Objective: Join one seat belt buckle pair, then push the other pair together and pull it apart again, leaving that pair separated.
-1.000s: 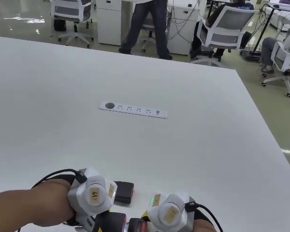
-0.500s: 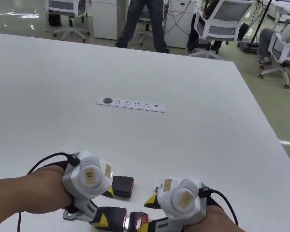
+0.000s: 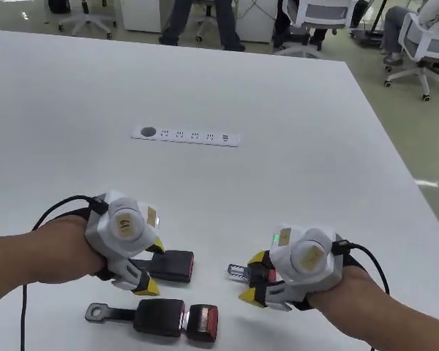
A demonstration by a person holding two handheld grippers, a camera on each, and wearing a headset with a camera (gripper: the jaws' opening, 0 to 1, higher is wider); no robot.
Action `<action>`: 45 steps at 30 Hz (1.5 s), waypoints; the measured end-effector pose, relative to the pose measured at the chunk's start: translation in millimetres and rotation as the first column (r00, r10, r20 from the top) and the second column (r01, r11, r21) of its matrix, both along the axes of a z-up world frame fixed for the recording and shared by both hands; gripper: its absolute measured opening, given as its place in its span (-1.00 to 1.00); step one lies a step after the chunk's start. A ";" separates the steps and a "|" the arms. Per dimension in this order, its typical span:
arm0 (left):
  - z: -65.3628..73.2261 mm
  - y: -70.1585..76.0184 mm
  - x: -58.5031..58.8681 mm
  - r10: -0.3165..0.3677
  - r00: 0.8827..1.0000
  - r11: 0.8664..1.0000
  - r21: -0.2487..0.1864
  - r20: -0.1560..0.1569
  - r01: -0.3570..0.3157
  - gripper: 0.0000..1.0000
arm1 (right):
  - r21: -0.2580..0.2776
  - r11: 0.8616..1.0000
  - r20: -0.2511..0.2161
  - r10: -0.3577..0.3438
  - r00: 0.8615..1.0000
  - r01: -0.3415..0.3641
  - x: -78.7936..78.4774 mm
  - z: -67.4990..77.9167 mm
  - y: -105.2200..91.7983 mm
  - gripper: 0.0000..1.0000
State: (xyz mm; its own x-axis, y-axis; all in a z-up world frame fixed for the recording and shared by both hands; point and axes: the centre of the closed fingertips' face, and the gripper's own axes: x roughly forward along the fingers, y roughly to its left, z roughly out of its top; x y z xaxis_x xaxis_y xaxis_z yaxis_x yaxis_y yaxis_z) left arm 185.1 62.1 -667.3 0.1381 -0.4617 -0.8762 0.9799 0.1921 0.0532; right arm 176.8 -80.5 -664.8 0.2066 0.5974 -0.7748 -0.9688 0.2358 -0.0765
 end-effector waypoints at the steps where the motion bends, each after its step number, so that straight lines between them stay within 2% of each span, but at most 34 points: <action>1: -1.4 -1.0 0.7 -0.003 1.000 1.000 0.002 -0.004 0.003 -0.08 | -0.011 1.000 0.004 0.001 1.000 -0.001 2.2 -2.8 -4.0 -0.38; 2: -5.2 0.9 5.6 -0.010 1.000 1.000 0.004 -0.012 0.010 -0.08 | -0.014 1.000 0.001 0.001 1.000 -0.001 5.3 -6.3 -9.0 -0.37; 4: -7.0 0.0 5.3 -0.033 0.999 0.999 0.015 -0.015 0.034 -0.09 | -0.014 1.000 -0.004 0.000 1.000 0.000 8.1 -9.7 -13.6 -0.37; 6: -7.7 -6.8 4.0 -0.036 0.999 0.999 0.017 -0.021 0.036 -0.10 | -0.020 1.000 -0.004 0.008 1.000 -0.008 9.9 -12.2 -16.9 -0.37; 11: -15.1 -10.0 10.3 -0.050 0.998 0.998 0.031 -0.036 0.051 -0.12 | -0.022 1.000 -0.013 0.014 1.000 -0.014 13.5 -11.5 -21.6 -0.36; 13: -20.1 -10.2 11.2 -0.067 0.997 0.997 0.035 -0.049 0.069 -0.16 | -0.025 0.999 -0.022 0.018 1.000 -0.019 15.5 -14.0 -24.1 -0.37; 18: -28.3 -6.6 19.4 -0.080 0.995 0.996 0.037 -0.059 0.083 -0.26 | -0.027 0.999 -0.047 0.044 0.998 -0.046 20.7 -20.2 -23.0 -0.37; 22: -26.5 -10.4 16.4 -0.105 0.993 0.994 0.036 -0.059 0.107 -0.31 | -0.021 0.997 -0.067 0.072 0.995 -0.073 22.3 -22.7 -20.2 -0.38; 24: -26.9 -8.1 19.1 -0.105 0.992 0.993 0.037 -0.063 0.108 -0.32 | -0.018 0.995 -0.069 0.093 0.993 -0.095 23.0 -23.3 -19.2 -0.38; 28: -28.1 -7.5 20.0 -0.103 0.992 0.994 0.028 -0.074 0.106 -0.33 | 0.000 0.996 -0.084 0.094 0.992 -0.094 25.4 -22.8 -18.1 -0.38; 36: -27.8 -9.0 19.2 -0.106 0.992 0.994 0.013 -0.074 0.107 -0.33 | -0.024 0.996 -0.087 0.088 0.992 -0.090 25.7 -24.3 -17.7 -0.39; 41: -27.5 -10.5 19.2 -0.096 0.993 0.995 0.012 -0.070 0.097 -0.33 | -0.032 0.995 -0.083 0.096 0.992 -0.099 21.9 -24.2 -9.0 -0.39; 45: -26.5 -11.0 19.6 -0.089 0.994 0.996 0.009 -0.067 0.090 -0.34 | -0.019 0.994 -0.079 0.110 0.991 -0.112 15.4 -23.6 8.2 -0.39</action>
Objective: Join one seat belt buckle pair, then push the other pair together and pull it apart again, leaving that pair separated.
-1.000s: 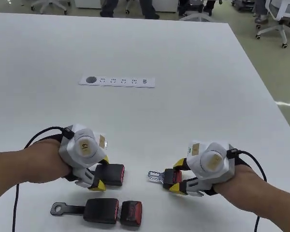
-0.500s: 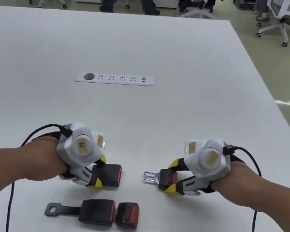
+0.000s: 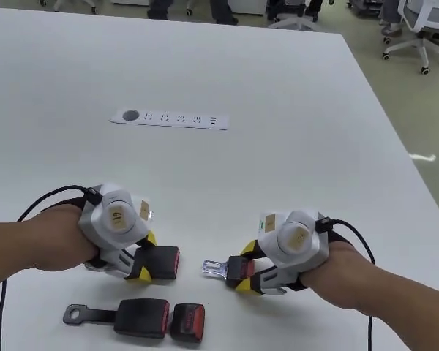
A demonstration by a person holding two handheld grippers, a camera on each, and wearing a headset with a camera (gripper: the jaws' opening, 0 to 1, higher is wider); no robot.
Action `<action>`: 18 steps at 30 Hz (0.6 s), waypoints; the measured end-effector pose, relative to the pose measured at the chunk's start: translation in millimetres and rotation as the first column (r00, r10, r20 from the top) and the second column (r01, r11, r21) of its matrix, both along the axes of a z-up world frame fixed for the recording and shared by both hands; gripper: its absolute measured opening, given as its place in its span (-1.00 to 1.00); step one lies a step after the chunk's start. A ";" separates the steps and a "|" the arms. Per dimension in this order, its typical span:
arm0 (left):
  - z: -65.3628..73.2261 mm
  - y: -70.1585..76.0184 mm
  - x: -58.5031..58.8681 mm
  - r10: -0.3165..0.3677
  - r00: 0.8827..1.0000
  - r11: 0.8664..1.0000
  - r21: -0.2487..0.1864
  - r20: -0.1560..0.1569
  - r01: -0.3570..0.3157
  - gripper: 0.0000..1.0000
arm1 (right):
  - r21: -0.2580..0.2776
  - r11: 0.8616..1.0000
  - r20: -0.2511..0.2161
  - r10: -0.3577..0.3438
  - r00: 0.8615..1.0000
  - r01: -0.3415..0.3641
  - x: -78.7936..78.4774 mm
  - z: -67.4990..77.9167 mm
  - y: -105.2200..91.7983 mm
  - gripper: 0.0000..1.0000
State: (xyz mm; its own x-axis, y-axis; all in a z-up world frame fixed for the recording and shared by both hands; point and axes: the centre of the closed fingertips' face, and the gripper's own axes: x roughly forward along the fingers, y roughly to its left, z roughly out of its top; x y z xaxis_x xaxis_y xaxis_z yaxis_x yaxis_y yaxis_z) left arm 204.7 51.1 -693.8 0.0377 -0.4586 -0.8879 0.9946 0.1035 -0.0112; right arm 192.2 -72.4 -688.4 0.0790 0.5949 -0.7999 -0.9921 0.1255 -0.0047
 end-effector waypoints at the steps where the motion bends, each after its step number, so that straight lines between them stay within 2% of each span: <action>1: 0.3 -0.3 -0.1 0.000 1.000 1.000 0.001 0.001 0.000 -0.34 | 0.007 1.000 0.002 0.002 1.000 -0.002 -1.2 0.4 6.1 -0.39; 4: -0.2 2.0 2.2 -0.001 1.000 1.000 0.006 0.001 0.001 -0.34 | 0.017 1.000 0.005 -0.005 1.000 0.005 0.5 0.4 15.7 -0.39; 5: 0.4 -1.7 -1.6 -0.001 1.000 1.000 0.010 0.000 0.001 -0.34 | 0.023 1.000 0.008 -0.004 1.000 0.004 -0.7 0.8 21.8 -0.39; 8: 0.4 0.1 -0.3 -0.007 1.000 1.000 0.017 0.000 0.007 -0.34 | 0.034 0.999 0.015 -0.018 1.000 0.017 3.5 0.5 28.3 -0.39; 18: 0.4 -2.1 -2.8 -0.017 1.000 0.999 0.030 -0.002 0.017 -0.34 | 0.029 0.999 0.025 -0.034 0.999 0.034 4.8 0.0 37.3 -0.39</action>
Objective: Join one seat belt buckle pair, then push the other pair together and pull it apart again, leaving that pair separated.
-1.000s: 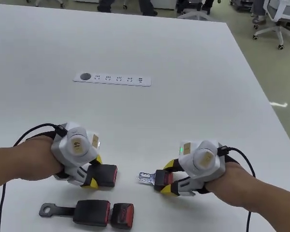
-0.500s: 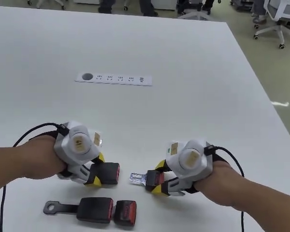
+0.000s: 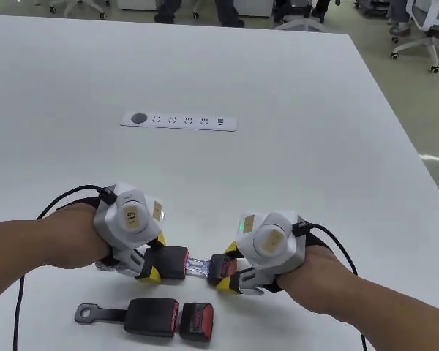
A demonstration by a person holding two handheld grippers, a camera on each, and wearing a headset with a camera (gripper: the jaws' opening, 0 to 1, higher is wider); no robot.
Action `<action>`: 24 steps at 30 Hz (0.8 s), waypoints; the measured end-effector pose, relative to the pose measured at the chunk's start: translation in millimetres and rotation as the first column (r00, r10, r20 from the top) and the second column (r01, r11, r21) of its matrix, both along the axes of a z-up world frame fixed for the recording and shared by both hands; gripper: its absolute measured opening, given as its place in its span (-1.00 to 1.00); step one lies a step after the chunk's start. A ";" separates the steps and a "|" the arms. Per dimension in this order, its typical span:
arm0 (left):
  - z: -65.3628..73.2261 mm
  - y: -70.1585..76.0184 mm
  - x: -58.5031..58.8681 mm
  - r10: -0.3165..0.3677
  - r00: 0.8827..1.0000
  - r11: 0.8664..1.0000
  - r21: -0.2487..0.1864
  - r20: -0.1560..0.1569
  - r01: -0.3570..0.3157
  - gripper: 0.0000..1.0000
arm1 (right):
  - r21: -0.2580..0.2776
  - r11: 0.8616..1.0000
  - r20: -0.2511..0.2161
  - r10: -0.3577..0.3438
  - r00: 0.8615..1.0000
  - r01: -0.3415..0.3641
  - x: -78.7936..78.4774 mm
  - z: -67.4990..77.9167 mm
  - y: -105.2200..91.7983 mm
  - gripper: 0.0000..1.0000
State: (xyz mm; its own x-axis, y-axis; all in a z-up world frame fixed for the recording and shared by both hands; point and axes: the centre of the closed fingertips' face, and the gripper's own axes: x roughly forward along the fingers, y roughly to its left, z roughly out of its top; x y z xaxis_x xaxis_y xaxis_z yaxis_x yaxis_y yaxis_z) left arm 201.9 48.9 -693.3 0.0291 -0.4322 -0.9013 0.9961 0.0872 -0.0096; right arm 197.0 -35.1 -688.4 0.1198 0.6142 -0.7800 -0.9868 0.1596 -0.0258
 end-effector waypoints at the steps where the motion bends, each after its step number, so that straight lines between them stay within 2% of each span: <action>1: -0.1 0.9 1.1 0.000 1.000 1.000 0.001 0.000 0.000 -0.34 | -0.008 1.000 0.004 0.000 1.000 0.000 -1.3 0.7 -0.1 -0.39; 8: -0.4 1.9 2.0 -0.002 1.000 1.000 0.003 0.000 0.002 -0.34 | -0.009 1.000 0.026 0.018 1.000 -0.018 -0.2 2.6 3.5 -0.40; 13: -0.8 1.9 1.2 -0.008 1.000 1.000 -0.003 0.000 0.008 -0.34 | 0.021 0.999 0.014 0.035 0.999 -0.035 0.1 2.1 15.4 -0.40; 14: -0.9 2.3 1.5 -0.009 1.000 1.000 -0.004 -0.001 0.009 -0.34 | 0.010 0.999 0.013 0.039 0.999 -0.039 0.9 0.3 15.5 -0.40; 18: -2.3 4.8 5.1 -0.029 1.000 1.000 -0.008 0.004 0.029 -0.35 | 0.032 0.998 -0.002 0.052 0.999 -0.052 2.3 1.1 13.6 -0.42; 24: -2.8 -0.2 -0.7 -0.040 0.999 0.999 -0.018 0.004 0.040 -0.36 | 0.018 0.997 -0.011 0.080 0.997 -0.080 2.9 0.9 22.0 -0.43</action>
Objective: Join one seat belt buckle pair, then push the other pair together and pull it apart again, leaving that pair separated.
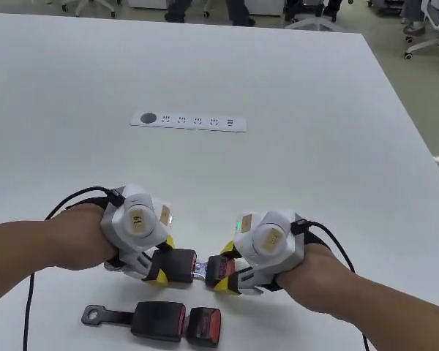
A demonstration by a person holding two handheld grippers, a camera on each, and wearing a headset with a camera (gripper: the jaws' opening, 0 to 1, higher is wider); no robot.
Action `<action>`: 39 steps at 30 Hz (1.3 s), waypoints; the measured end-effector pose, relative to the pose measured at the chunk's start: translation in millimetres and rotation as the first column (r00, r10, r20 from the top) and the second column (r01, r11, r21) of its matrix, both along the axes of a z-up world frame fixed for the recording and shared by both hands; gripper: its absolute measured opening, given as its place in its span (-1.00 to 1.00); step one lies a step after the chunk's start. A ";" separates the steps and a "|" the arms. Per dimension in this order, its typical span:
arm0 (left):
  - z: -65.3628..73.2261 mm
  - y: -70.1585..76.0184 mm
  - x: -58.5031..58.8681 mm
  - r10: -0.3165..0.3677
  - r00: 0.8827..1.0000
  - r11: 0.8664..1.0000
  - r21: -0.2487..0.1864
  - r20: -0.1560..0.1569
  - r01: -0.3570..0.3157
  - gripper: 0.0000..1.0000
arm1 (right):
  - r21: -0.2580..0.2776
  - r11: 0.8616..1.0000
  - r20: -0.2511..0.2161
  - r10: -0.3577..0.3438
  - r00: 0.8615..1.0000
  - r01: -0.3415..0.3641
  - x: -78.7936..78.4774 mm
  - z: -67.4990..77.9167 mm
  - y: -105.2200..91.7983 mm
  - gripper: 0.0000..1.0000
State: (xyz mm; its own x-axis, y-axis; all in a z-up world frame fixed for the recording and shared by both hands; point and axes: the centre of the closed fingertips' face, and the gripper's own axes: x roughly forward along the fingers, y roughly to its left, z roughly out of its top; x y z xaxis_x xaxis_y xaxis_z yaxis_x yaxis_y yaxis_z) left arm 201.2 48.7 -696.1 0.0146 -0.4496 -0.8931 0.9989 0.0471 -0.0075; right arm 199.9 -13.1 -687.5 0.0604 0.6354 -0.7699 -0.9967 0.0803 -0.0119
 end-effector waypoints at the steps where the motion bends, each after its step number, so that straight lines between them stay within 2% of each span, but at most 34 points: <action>1: 0.0 1.2 1.1 -0.001 1.000 1.000 -0.001 0.000 0.001 -0.36 | 0.005 1.000 -0.001 0.002 1.000 -0.002 -1.0 0.4 1.8 -0.43; 5: -1.2 3.9 4.2 -0.002 1.000 1.000 0.001 -0.001 0.002 -0.36 | 0.000 1.000 -0.001 0.004 1.000 -0.004 1.4 -1.0 13.0 -0.43; 13: -1.1 1.6 1.9 0.003 1.000 1.000 -0.010 -0.001 -0.003 -0.36 | 0.004 1.000 -0.004 -0.009 1.000 0.009 1.4 -0.3 12.0 -0.42; 15: -2.2 5.1 5.9 0.002 1.000 1.000 -0.007 -0.001 -0.002 -0.36 | 0.002 1.000 -0.003 -0.010 1.000 0.010 1.4 -0.7 11.9 -0.42; 18: 0.0 -0.2 0.3 0.003 1.000 1.000 -0.005 0.000 -0.003 -0.35 | -0.001 1.000 0.003 -0.011 1.000 0.011 -0.7 1.4 11.1 -0.42; 23: 1.0 1.4 1.7 0.007 1.000 1.000 -0.011 0.000 -0.007 -0.35 | -0.020 1.000 0.010 -0.012 1.000 0.012 -1.5 2.3 6.1 -0.41; 28: 1.6 0.7 1.3 0.011 1.000 1.000 -0.006 0.000 -0.011 -0.35 | -0.024 0.999 0.005 -0.021 1.000 0.021 0.0 0.0 -8.0 -0.40; 33: 1.1 4.1 4.4 0.013 1.000 1.000 0.000 0.001 -0.013 -0.35 | -0.020 1.000 0.008 -0.012 1.000 0.012 -1.7 -0.5 -7.1 -0.39; 35: 1.7 -0.2 -0.2 0.014 1.000 1.000 0.002 0.001 -0.014 -0.35 | -0.017 1.000 0.010 -0.007 1.000 0.007 -2.5 -0.4 -9.8 -0.38; 39: 1.8 0.5 0.1 0.019 1.000 1.000 0.005 0.001 -0.019 -0.34 | -0.032 0.999 0.016 -0.005 1.000 0.005 -4.2 -1.5 -22.9 -0.38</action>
State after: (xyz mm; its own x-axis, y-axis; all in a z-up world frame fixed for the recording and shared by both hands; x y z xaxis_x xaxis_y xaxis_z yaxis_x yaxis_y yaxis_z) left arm 201.3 49.2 -694.3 0.0242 -0.4443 -0.8955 0.9978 0.0665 -0.0060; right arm 195.7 -35.9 -689.0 0.0758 0.6100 -0.7887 -0.9960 0.0846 -0.0302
